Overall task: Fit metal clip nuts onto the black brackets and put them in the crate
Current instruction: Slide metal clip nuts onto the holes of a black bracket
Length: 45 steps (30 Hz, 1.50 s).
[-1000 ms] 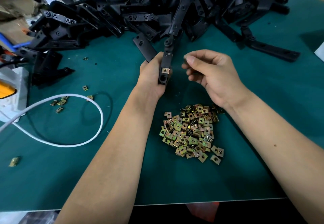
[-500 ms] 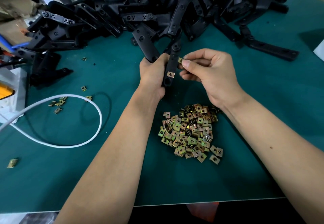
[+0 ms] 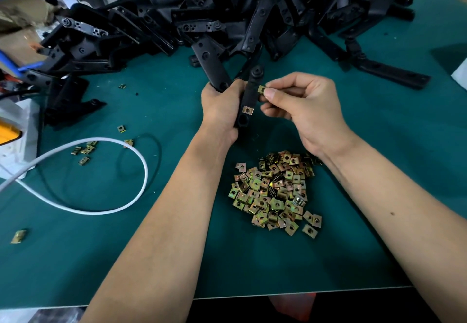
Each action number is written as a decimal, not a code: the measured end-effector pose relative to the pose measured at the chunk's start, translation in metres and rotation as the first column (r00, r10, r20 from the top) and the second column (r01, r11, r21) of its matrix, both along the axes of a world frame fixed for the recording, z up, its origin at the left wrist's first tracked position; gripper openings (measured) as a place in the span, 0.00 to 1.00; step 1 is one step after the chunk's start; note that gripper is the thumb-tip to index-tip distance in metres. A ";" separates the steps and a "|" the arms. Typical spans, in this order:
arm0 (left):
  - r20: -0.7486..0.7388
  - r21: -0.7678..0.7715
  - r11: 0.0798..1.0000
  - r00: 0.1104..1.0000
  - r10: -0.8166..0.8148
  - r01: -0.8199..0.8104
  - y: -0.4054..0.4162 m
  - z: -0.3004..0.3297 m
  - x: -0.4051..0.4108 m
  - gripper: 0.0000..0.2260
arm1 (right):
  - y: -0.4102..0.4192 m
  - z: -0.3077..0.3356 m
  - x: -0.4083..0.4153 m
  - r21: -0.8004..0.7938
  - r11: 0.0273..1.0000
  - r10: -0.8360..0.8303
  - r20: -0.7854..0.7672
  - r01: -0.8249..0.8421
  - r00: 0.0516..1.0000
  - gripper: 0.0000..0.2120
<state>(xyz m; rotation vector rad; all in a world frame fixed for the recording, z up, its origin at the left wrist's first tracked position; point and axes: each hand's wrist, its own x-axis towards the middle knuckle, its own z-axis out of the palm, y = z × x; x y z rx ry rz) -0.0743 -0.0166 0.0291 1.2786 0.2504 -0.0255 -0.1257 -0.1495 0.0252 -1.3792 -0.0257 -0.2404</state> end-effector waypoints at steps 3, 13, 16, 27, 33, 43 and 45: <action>0.020 0.064 0.998 1.000 0.007 -0.008 0.001 -0.001 0.002 0.12 | 0.000 0.001 0.000 0.001 1.000 0.014 -0.016 -0.014 1.000 0.05; 0.127 0.205 0.978 0.992 0.009 -0.035 0.000 -0.004 0.004 0.13 | 0.000 -0.001 0.000 -0.002 1.000 -0.010 0.024 0.010 1.000 0.11; 0.132 0.259 0.966 0.991 -0.021 -0.014 -0.002 -0.006 0.002 0.12 | 0.003 -0.003 0.000 -0.038 0.999 -0.017 0.052 0.019 0.998 0.12; 0.144 0.338 0.941 0.987 -0.072 0.019 0.001 -0.005 0.004 0.10 | -0.006 -0.007 0.003 -0.117 0.991 0.068 0.071 -0.059 0.995 0.12; 0.104 0.419 0.903 0.983 -0.149 0.093 0.015 -0.003 0.008 0.07 | -0.016 -0.003 0.001 -0.581 0.814 0.149 0.163 -0.027 0.975 0.34; -0.045 0.600 0.710 0.902 -0.429 0.368 0.029 -0.001 0.009 0.10 | -0.017 0.009 -0.002 -0.820 0.572 0.300 0.184 -0.022 0.936 0.14; -0.045 0.613 0.683 0.881 -0.472 0.398 0.032 0.000 0.008 0.13 | -0.017 0.011 -0.002 -0.847 0.530 0.328 0.163 -0.038 0.930 0.14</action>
